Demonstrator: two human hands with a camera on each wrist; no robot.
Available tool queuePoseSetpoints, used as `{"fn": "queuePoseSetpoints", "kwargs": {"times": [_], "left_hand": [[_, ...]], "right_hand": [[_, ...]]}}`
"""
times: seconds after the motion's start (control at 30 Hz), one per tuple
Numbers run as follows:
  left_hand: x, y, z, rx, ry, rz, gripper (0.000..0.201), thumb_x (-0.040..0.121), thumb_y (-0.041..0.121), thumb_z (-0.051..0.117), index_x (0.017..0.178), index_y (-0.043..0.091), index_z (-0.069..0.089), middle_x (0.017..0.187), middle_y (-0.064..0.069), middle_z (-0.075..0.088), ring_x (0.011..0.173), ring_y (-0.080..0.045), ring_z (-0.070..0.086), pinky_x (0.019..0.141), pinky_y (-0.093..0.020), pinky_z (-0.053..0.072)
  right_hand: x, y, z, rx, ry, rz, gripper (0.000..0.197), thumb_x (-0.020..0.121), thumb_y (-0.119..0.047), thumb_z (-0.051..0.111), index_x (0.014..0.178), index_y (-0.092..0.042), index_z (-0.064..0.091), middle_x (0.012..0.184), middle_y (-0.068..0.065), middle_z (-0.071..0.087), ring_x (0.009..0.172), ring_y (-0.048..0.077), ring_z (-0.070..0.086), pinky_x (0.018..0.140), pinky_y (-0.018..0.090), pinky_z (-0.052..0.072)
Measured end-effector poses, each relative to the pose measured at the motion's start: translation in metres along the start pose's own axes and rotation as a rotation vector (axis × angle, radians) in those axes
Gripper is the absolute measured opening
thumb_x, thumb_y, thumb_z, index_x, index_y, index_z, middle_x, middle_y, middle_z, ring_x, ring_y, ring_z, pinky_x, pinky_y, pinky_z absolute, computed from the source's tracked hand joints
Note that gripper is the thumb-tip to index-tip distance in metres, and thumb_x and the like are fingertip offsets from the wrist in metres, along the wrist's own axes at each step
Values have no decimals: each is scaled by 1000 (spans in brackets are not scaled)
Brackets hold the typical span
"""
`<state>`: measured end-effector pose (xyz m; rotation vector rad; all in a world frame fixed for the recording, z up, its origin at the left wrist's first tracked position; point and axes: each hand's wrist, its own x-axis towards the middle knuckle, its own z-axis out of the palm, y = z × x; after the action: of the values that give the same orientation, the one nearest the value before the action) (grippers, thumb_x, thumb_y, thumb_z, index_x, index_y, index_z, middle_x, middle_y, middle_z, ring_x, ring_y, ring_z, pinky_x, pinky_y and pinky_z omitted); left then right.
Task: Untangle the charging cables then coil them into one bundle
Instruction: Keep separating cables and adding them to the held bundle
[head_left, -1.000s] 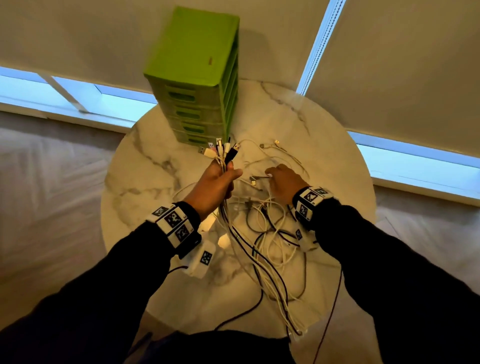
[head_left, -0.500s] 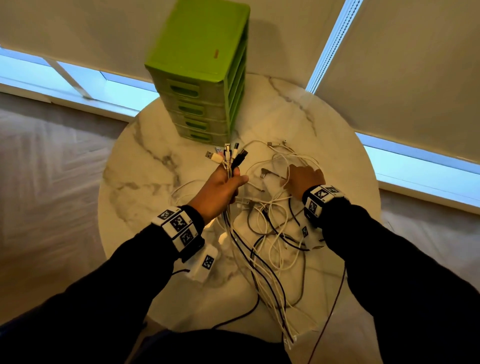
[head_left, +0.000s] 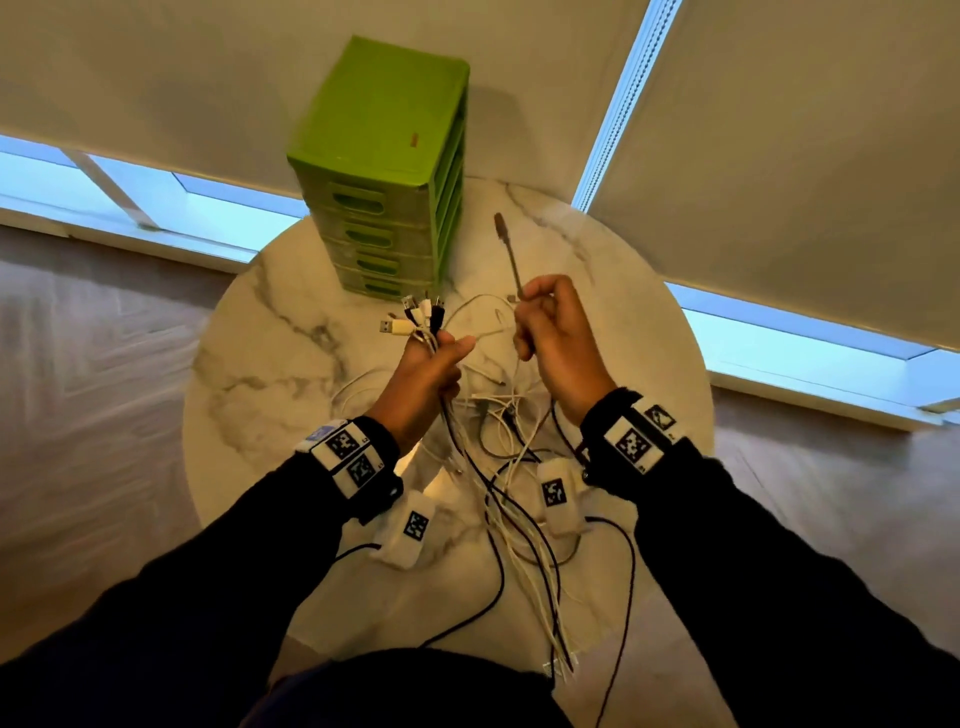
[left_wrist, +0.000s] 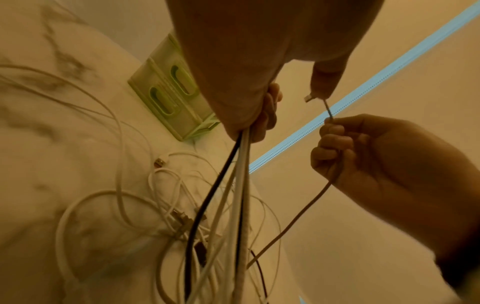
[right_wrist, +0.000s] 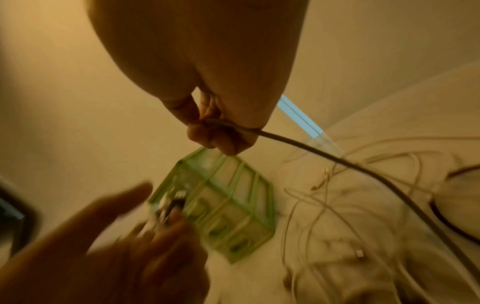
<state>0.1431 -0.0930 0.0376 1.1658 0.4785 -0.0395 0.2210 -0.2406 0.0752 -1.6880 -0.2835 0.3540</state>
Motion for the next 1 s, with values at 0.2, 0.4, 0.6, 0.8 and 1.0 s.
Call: {"fn": "queuePoseSetpoints", "kwargs": {"times": [0.2, 0.4, 0.6, 0.8, 1.0], "left_hand": [[-24, 7, 7, -6, -67, 57, 36, 102, 39, 53, 112, 5, 47, 57, -4, 51, 62, -7, 60, 77, -35, 52], [-51, 2, -5, 328, -34, 102, 40, 104, 50, 36, 113, 14, 50, 90, 2, 54, 82, -9, 58, 84, -33, 52], [-62, 15, -17, 245, 60, 212, 29, 105, 50, 33, 115, 34, 55, 83, 7, 45, 72, -6, 45, 70, -30, 42], [-67, 56, -33, 4, 194, 295, 27, 106, 48, 29, 125, 40, 47, 123, 3, 51, 89, -14, 59, 79, -36, 60], [-63, 83, -59, -115, 113, 359, 37, 106, 48, 29, 84, 21, 39, 67, 7, 38, 53, -9, 34, 53, -26, 36]], "right_hand": [[-72, 11, 43, -159, -154, -74, 8, 104, -14, 47, 110, -18, 50, 84, -11, 63, 66, 4, 59, 59, 24, 46], [-98, 23, 60, -197, -83, -48, 8, 103, -19, 50, 110, -19, 47, 91, 3, 65, 68, 11, 61, 67, 40, 53], [-106, 46, 43, -953, -235, -269, 29, 105, -47, 32, 85, -29, 42, 75, -7, 56, 75, 21, 58, 84, 42, 41], [-98, 99, -6, -807, -439, 16, 36, 103, -54, 36, 71, -40, 46, 69, -2, 58, 67, 19, 54, 74, 37, 46], [-87, 95, -25, -865, -347, 97, 35, 103, -52, 35, 76, -35, 50, 71, -4, 58, 71, 19, 56, 77, 36, 46]]}}
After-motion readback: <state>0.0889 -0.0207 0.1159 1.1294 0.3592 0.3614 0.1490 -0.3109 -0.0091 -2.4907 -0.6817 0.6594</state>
